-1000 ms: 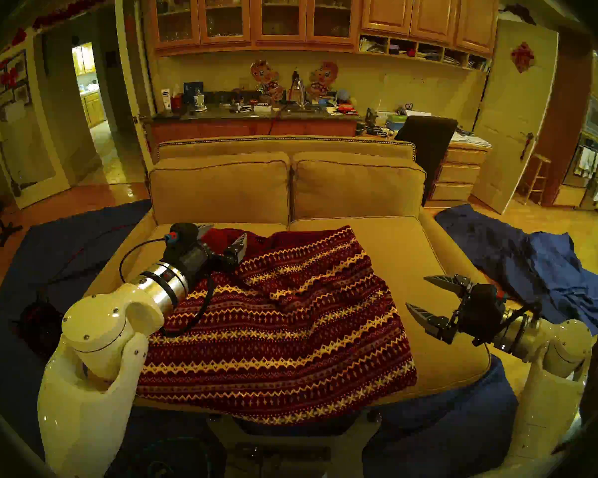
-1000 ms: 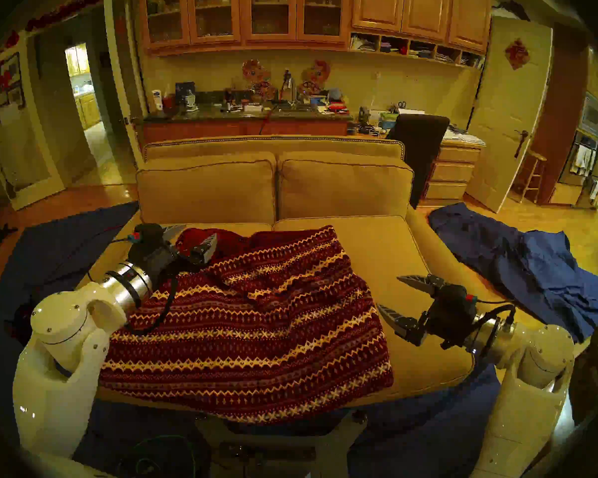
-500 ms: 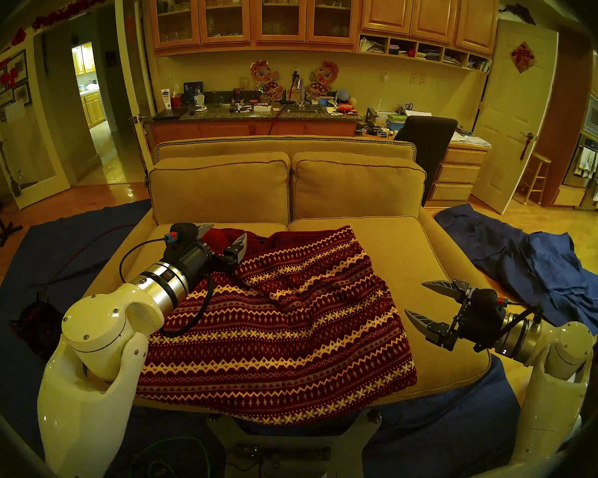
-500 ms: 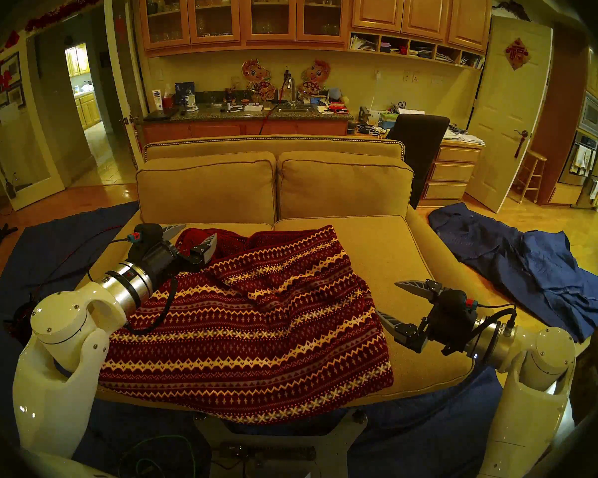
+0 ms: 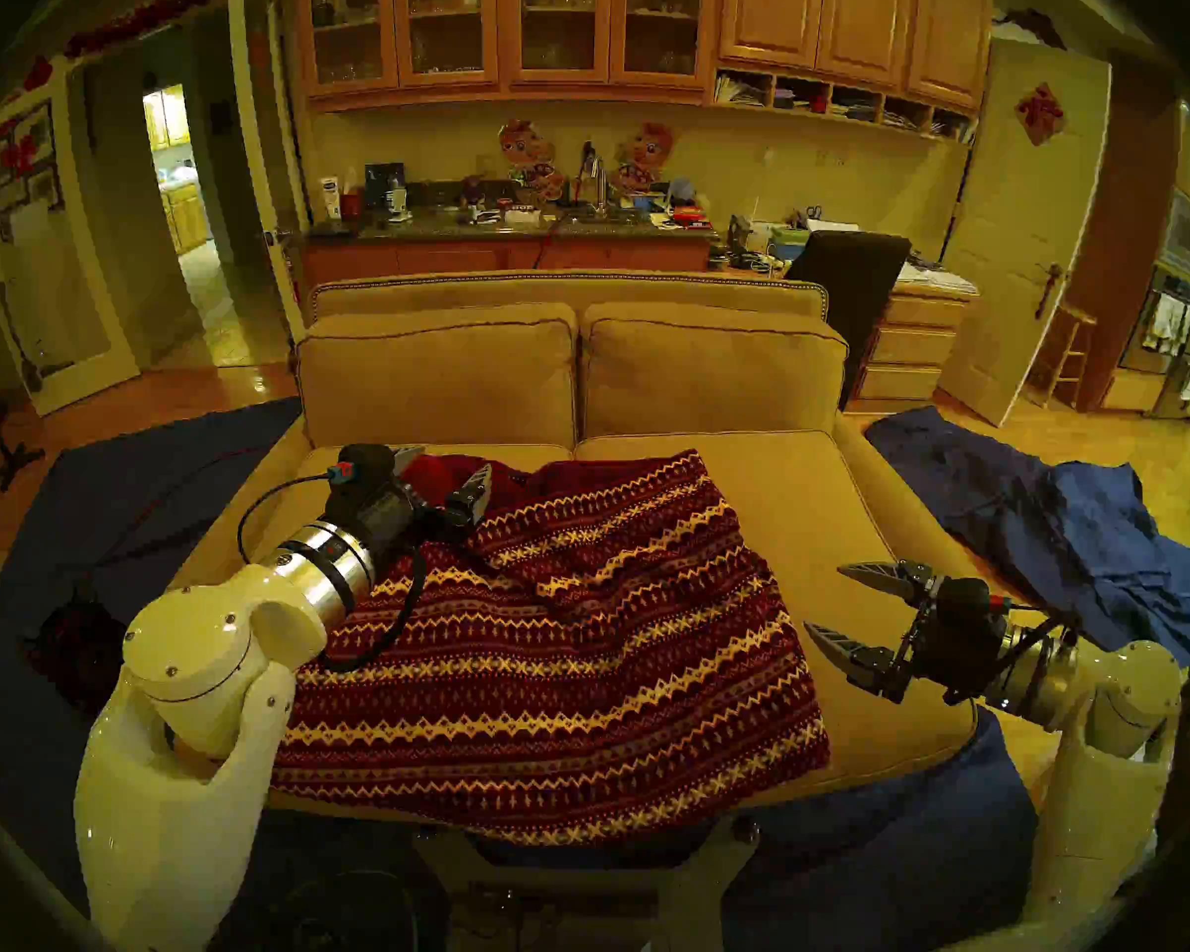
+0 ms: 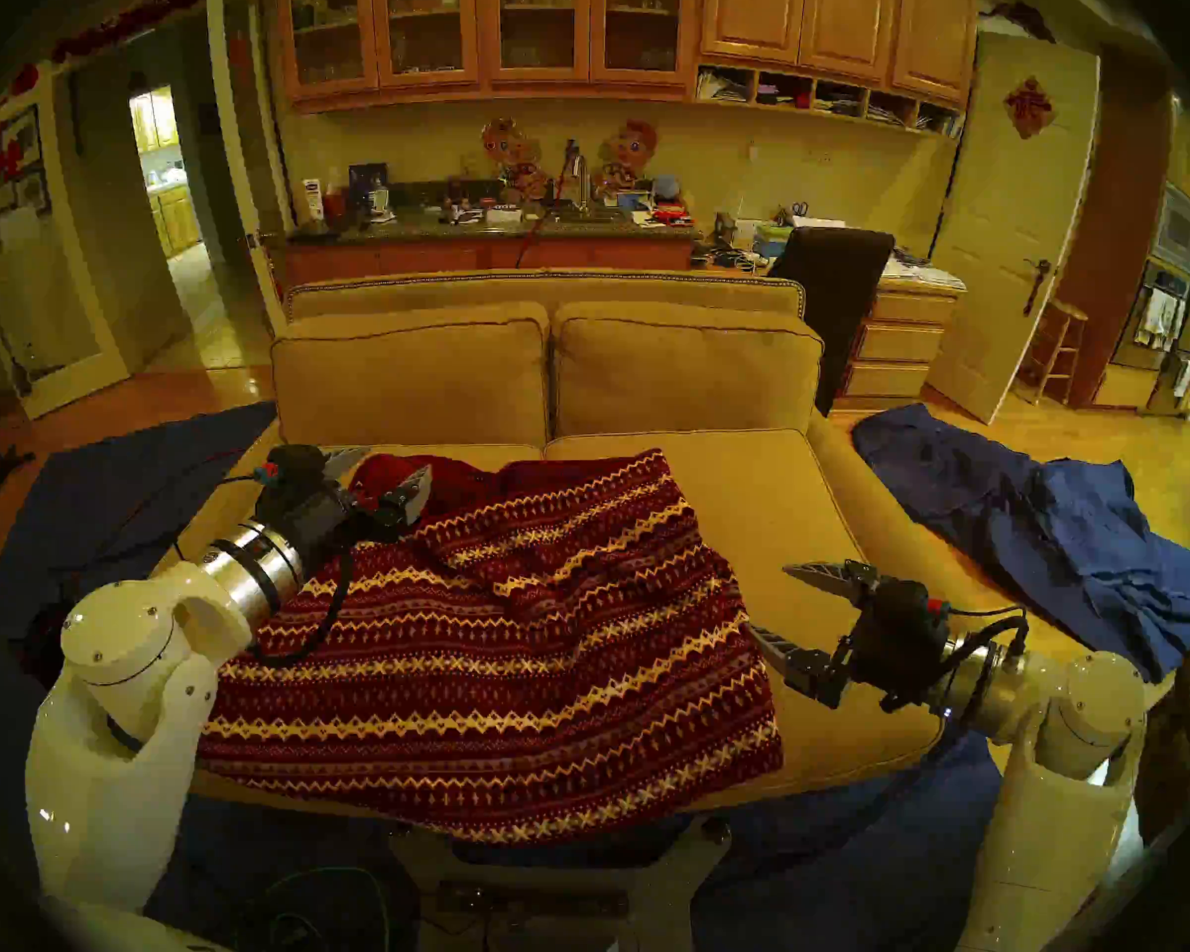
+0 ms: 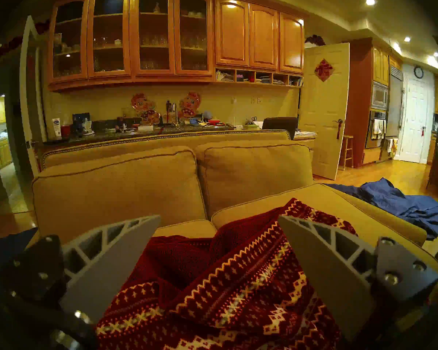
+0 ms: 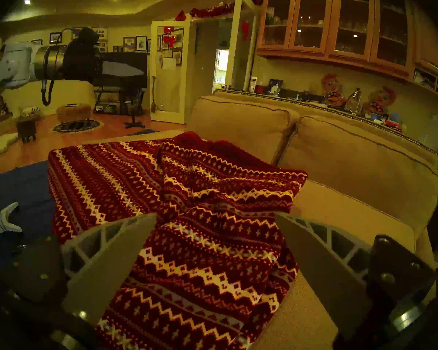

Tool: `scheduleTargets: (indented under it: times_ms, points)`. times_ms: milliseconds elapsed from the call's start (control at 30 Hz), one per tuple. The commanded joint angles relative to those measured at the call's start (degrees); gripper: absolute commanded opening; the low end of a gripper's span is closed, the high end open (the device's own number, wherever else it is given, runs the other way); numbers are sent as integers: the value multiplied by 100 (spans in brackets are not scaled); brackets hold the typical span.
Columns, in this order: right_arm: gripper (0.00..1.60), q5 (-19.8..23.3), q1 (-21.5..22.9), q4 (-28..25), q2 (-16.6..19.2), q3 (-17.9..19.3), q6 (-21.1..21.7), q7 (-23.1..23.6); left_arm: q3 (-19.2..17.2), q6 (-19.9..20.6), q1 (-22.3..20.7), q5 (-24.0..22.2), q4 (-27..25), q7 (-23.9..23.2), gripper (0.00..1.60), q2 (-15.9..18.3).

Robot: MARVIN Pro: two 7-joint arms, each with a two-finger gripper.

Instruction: Fold the blanket in half twice

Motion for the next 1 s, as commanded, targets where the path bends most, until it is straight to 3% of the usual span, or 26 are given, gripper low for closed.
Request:
scheduleTargets:
  times_ms: [0,733,967]
  points:
    - [160,77,18,-46,53,13,-16,-10,-13,-3,-15,2,-63,4,160,4]
    - [160,112,-8,-43,85,-5,-17,-10,-13,-3,-15,2,-63,4,160,4]
    - [160,112,-13,-44,90,-11,-14,-10,-93,407,448,78,-717,445,160,-253]
